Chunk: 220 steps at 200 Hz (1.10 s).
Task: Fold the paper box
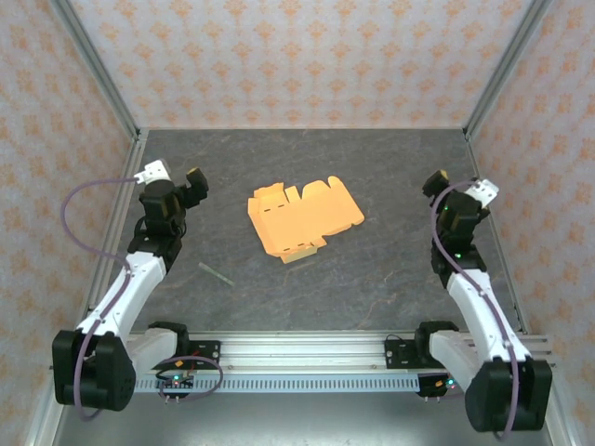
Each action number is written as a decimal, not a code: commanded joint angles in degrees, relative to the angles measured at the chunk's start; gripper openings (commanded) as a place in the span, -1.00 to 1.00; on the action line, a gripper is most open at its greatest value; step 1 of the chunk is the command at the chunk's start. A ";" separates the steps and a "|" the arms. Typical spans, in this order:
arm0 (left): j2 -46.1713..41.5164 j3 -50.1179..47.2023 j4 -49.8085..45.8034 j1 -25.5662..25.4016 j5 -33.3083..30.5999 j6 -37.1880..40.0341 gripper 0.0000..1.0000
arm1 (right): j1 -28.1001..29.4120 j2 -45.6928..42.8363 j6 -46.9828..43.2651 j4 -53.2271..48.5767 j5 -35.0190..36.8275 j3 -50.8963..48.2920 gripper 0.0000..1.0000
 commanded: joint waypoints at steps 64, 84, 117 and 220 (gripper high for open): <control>7.28 -1.01 -16.64 -11.22 19.03 -14.68 0.82 | 21.58 14.47 3.93 -21.21 -22.20 12.07 0.89; 12.02 -0.69 -11.96 -12.59 22.54 -16.96 0.70 | 24.41 26.59 1.73 -21.71 -28.29 17.38 0.76; 18.58 0.36 -7.15 -14.74 24.36 -19.95 0.60 | 26.48 39.85 -1.16 -20.63 -33.10 24.47 0.61; 26.83 -1.81 4.48 -19.72 17.30 -27.65 0.00 | 26.75 55.12 -5.01 -23.79 -29.64 34.02 0.39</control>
